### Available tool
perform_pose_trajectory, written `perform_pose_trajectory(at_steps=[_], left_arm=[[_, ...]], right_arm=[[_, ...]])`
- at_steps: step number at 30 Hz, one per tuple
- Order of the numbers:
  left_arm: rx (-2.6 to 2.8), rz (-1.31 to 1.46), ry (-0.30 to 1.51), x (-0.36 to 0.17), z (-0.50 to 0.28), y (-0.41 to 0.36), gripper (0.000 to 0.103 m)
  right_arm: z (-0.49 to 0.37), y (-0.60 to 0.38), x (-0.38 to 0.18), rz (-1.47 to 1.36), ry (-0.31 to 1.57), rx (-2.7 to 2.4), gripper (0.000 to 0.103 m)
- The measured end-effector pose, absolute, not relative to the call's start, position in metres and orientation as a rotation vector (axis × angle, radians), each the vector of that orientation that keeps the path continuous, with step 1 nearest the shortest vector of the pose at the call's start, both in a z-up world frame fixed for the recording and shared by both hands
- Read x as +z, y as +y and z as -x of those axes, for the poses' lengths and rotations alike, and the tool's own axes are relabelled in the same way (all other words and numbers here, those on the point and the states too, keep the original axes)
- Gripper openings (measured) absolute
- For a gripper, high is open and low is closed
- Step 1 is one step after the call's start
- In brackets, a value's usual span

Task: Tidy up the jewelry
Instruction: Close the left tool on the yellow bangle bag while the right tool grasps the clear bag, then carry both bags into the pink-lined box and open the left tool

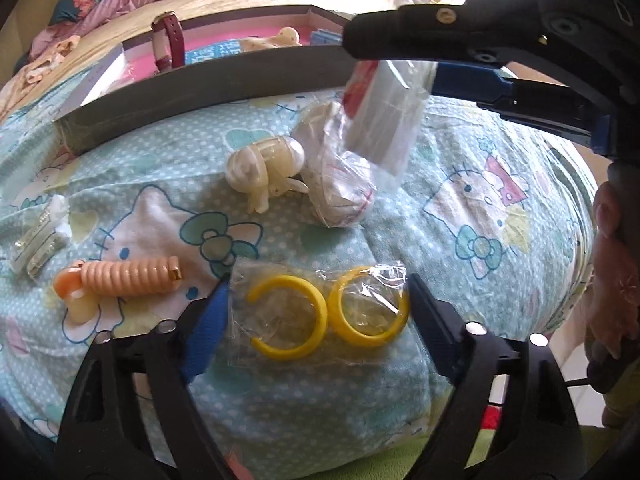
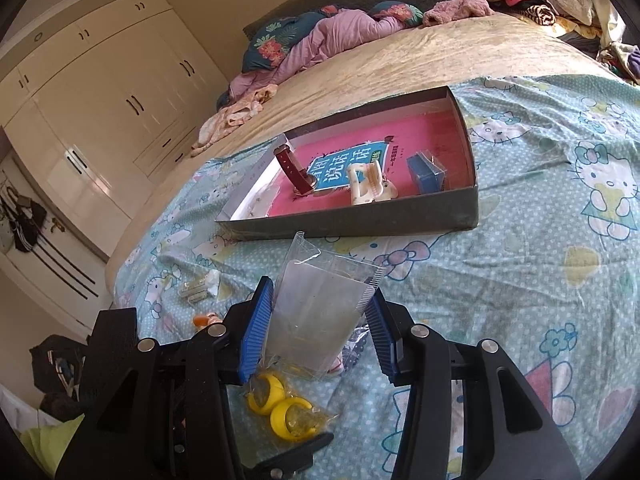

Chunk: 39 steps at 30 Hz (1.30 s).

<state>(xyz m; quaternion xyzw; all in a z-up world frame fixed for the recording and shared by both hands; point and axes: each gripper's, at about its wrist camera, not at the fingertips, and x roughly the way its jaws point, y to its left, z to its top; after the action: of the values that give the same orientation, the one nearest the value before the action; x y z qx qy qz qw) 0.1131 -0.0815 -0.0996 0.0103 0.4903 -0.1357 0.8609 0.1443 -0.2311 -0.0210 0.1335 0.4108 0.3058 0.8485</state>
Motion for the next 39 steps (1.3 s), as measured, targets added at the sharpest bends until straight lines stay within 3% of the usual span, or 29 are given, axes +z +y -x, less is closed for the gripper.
perform_pose_trajectory(at_steps=[15, 39], left_arm=[[-0.216, 0.013, 0.798, -0.034, -0.087, -0.045, 0.074], [-0.089, 0.096, 0.717, 0.001, -0.133, 0.014, 0.074]], right_arm=[[-0.143, -0.253, 0.007, -0.272, 0.766, 0.625, 0.045], [-0.170, -0.247, 0.039, -0.246, 0.657, 0.629, 0.045]])
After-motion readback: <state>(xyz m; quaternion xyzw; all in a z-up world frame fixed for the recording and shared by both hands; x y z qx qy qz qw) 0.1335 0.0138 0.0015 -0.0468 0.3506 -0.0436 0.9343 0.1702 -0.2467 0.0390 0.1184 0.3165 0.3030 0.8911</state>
